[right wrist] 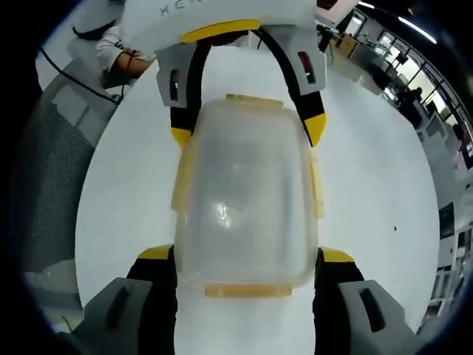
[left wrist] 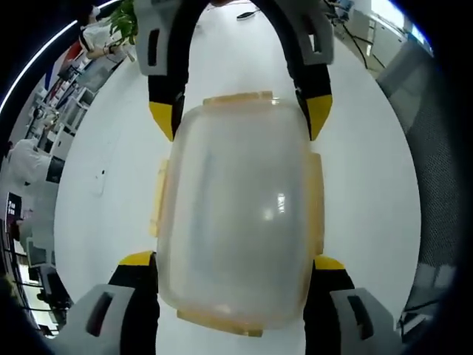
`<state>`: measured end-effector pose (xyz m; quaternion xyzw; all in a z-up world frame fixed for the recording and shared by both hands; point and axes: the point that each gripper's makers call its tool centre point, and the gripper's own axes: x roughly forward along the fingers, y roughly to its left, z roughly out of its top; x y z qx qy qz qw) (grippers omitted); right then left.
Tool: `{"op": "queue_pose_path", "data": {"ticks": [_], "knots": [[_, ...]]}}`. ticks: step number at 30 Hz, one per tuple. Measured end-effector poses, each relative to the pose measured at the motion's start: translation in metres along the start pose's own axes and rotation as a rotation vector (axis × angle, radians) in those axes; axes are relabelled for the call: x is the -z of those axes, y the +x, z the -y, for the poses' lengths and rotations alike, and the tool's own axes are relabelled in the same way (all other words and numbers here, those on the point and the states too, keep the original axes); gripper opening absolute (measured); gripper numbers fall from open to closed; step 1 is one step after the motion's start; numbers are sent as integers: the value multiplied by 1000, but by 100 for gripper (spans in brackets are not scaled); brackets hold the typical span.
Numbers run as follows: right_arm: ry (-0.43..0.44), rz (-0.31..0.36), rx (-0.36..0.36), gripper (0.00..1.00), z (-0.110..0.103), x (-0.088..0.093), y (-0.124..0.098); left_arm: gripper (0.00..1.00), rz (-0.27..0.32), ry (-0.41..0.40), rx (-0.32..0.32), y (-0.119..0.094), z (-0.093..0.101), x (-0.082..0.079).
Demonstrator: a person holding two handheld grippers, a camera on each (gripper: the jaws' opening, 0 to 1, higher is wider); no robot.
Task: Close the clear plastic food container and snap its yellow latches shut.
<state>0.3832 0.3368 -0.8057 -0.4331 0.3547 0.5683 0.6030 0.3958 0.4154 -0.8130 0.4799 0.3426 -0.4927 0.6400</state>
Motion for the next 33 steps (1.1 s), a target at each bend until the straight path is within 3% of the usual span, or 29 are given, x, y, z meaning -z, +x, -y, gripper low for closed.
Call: {"op": "queue_pose_path", "data": {"ticks": [8, 15, 28, 33], "knots": [[22, -28, 10, 73, 33, -1, 5, 78, -22, 29, -1, 11, -36, 4], [29, -30, 14, 73, 49, 1, 5, 78, -4, 34, -2, 15, -53, 4], [16, -39, 8, 73, 62, 6, 4, 78, 2, 19, -8, 18, -62, -1], [24, 7, 19, 73, 62, 5, 2, 78, -8, 18, -16, 18, -62, 0]]}}
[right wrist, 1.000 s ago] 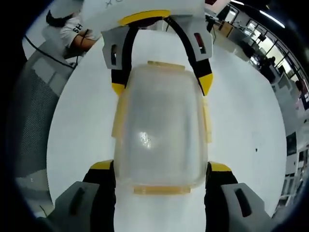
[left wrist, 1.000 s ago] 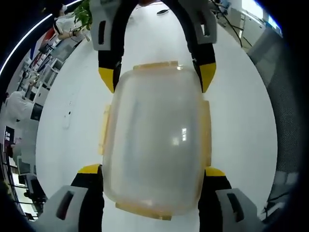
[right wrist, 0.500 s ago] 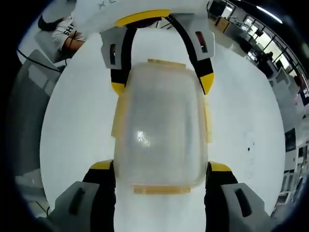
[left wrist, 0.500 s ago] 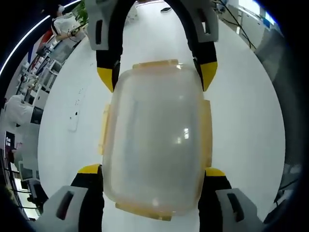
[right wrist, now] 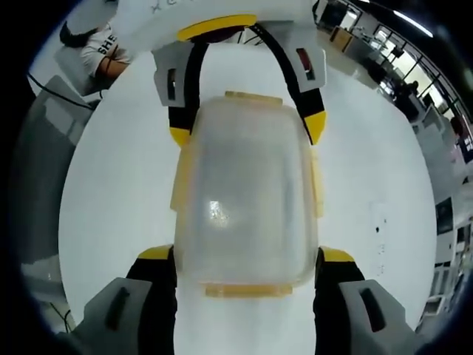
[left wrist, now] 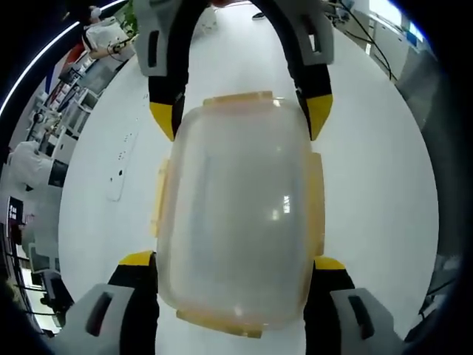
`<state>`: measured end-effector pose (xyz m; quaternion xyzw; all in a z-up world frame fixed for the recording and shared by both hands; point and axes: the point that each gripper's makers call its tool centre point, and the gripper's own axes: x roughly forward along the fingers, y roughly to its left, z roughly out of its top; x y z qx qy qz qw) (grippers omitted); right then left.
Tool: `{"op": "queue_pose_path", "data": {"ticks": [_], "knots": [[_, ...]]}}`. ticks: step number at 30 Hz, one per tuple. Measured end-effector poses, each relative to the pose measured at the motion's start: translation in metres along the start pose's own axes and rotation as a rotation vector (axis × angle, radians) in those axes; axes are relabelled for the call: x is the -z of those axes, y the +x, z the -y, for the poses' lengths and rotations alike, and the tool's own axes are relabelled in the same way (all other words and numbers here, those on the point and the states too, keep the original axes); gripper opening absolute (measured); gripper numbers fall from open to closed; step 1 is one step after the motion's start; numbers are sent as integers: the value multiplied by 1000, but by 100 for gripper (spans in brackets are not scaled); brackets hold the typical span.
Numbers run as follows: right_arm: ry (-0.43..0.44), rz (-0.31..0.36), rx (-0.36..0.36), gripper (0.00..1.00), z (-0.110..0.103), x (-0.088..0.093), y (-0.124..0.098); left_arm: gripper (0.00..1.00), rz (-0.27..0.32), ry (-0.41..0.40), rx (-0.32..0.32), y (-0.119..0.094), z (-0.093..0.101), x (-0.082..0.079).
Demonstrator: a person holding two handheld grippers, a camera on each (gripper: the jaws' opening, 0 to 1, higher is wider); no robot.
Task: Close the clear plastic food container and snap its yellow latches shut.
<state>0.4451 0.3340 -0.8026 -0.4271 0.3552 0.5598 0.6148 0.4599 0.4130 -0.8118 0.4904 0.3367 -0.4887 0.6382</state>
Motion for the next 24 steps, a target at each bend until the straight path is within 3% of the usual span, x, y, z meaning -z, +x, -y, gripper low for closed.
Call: {"op": "queue_pose_path", "data": {"ticks": [6, 8, 11, 14, 16, 20, 24], "knots": [[1, 24, -4, 74, -2, -3, 0, 80, 28, -12, 8, -2, 0, 0], [2, 34, -1, 74, -2, -4, -1, 82, 83, -57, 14, -3, 2, -5], [10, 69, 11, 74, -2, -5, -1, 86, 71, 17, 4, -1, 5, 0], [5, 111, 23, 74, -1, -7, -3, 85, 66, 16, 4, -4, 4, 0], [5, 150, 43, 74, -1, -9, -5, 82, 118, -10, -7, -10, 0, -7], [12, 234, 76, 71, 1, -9, -10, 84, 113, -46, -25, -13, -5, 2], [90, 316, 97, 73, 2, -10, -17, 85, 214, -178, -64, -22, -7, -2]]}}
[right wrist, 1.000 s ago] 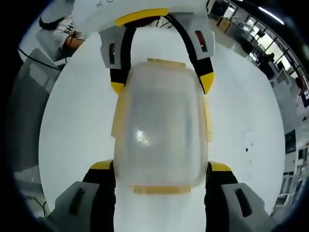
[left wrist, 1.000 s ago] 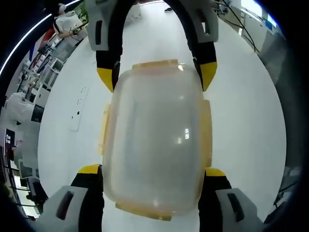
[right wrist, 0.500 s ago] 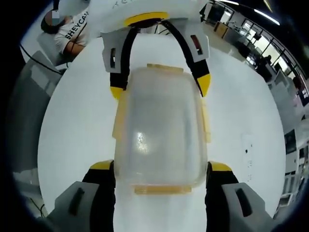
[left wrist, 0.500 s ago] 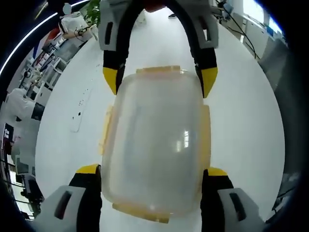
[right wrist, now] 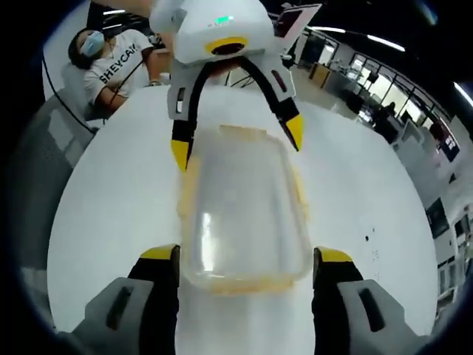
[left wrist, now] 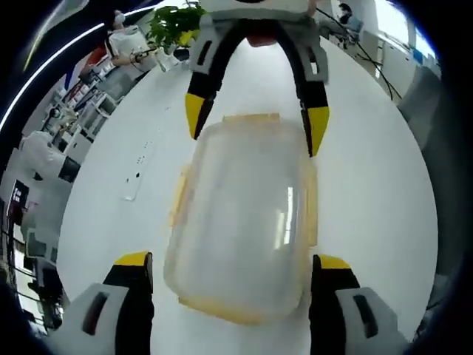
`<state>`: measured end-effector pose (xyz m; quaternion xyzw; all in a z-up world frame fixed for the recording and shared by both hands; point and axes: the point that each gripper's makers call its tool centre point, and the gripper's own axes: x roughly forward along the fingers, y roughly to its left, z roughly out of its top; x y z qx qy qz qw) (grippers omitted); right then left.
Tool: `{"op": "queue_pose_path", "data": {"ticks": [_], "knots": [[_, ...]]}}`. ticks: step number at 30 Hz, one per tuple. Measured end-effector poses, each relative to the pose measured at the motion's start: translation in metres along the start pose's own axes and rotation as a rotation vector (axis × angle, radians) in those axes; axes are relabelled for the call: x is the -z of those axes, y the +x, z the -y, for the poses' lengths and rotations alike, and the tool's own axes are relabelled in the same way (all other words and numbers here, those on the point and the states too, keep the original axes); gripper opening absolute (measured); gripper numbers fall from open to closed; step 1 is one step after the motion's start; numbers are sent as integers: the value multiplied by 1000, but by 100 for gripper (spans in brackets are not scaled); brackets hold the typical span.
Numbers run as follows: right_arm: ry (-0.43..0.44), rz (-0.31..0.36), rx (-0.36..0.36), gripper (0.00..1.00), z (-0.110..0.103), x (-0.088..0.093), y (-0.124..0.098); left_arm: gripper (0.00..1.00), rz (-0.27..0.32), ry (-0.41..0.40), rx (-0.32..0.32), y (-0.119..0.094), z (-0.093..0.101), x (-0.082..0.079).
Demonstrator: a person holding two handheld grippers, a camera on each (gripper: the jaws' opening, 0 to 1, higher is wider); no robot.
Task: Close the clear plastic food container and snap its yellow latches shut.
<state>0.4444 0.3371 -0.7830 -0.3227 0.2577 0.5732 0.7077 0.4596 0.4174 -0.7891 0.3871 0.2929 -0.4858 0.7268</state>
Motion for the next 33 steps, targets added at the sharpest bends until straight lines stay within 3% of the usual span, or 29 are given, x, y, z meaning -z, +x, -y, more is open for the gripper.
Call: {"op": "queue_pose_path", "data": {"ticks": [1, 3, 5, 9, 10, 12, 15, 22, 24, 29, 33], "knots": [[38, 35, 19, 72, 2, -3, -2, 84, 8, -46, 10, -1, 3, 2], [65, 81, 81, 73, 10, -7, -6, 84, 54, -118, -29, -5, -1, 4], [116, 142, 80, 72, 5, -12, -11, 86, 84, -202, -59, -10, -1, 9], [194, 191, 96, 77, -1, -9, -13, 86, 147, -273, -115, -16, 3, 13], [215, 200, 101, 79, -3, -7, -13, 85, 177, -325, -122, -17, 6, 14], [235, 227, 157, 88, 0, -7, -13, 86, 196, -398, -136, -15, 10, 18], [291, 262, 196, 93, -2, -5, -14, 87, 205, -421, -145, -14, 19, 23], [403, 303, 189, 98, -30, 5, -12, 94, 274, -585, -178, -18, 30, 27], [431, 381, 168, 100, -38, -4, -16, 99, 261, -607, -186, -18, 34, 29], [452, 342, 180, 100, -49, 8, -15, 99, 265, -595, -170, -18, 49, 26], [486, 338, 201, 100, -51, 16, -18, 99, 287, -660, -173, -20, 52, 29]]}}
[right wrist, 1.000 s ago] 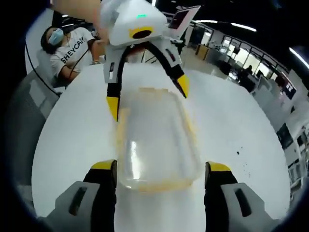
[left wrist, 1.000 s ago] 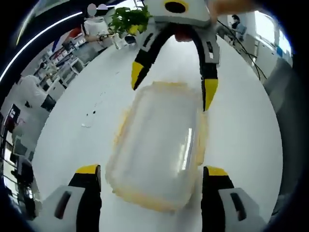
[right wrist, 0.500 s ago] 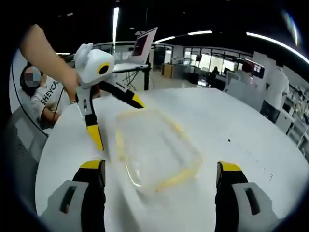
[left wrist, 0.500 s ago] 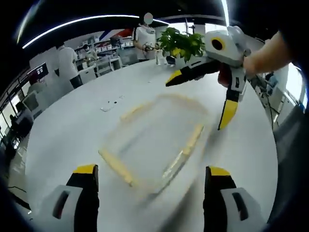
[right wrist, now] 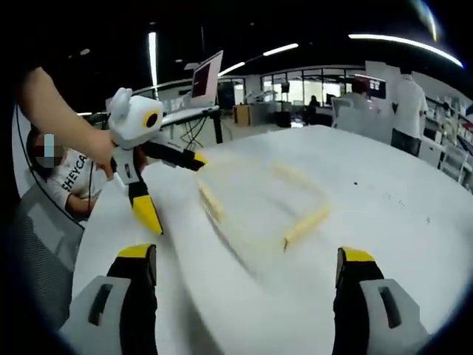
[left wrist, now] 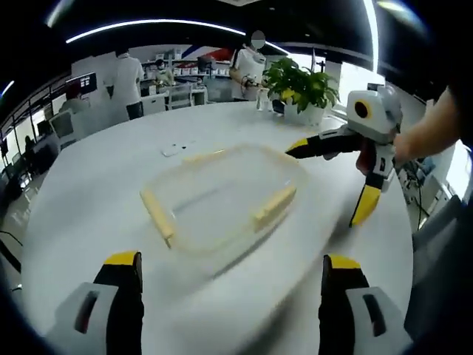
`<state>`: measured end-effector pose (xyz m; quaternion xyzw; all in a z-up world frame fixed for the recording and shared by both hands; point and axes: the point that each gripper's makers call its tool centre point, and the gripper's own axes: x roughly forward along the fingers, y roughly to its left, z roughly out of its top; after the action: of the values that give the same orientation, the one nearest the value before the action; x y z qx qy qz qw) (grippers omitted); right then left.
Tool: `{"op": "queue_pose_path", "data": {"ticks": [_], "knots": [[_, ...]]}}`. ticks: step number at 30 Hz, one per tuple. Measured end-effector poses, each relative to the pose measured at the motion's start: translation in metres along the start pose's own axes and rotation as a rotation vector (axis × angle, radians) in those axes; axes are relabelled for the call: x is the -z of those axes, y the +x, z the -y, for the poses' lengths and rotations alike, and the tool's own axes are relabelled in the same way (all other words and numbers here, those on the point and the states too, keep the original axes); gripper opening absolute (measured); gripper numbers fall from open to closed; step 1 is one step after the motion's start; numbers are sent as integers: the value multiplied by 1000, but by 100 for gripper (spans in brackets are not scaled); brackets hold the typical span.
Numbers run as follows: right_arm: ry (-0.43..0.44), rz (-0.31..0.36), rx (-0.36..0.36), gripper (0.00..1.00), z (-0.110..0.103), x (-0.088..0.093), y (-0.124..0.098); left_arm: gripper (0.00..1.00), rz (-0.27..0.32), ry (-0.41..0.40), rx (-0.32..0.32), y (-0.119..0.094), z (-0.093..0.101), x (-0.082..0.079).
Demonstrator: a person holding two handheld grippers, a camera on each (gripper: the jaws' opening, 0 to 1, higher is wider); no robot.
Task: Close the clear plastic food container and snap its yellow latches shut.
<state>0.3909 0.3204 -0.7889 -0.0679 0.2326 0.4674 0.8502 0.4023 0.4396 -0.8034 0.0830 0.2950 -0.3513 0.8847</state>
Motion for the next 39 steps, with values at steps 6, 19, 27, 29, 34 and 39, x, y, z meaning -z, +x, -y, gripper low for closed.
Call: {"op": "queue_pose_path", "data": {"ticks": [6, 19, 27, 29, 34, 39], "knots": [[29, -6, 12, 99, -5, 14, -7, 99, 8, -65, -25, -10, -2, 11], [46, -25, 29, 96, -6, 18, -26, 96, 25, -148, -69, -36, -1, 28], [73, -31, 66, 93, -11, 25, -47, 93, 53, -200, -74, -60, 4, 33], [82, -28, 79, 93, -14, 25, -53, 93, 64, -217, -79, -67, 5, 36], [105, -34, 107, 92, -19, 31, -67, 89, 72, -255, -89, -83, 9, 47], [118, -53, 136, 91, -24, 39, -80, 88, 87, -282, -82, -98, 16, 54]]}}
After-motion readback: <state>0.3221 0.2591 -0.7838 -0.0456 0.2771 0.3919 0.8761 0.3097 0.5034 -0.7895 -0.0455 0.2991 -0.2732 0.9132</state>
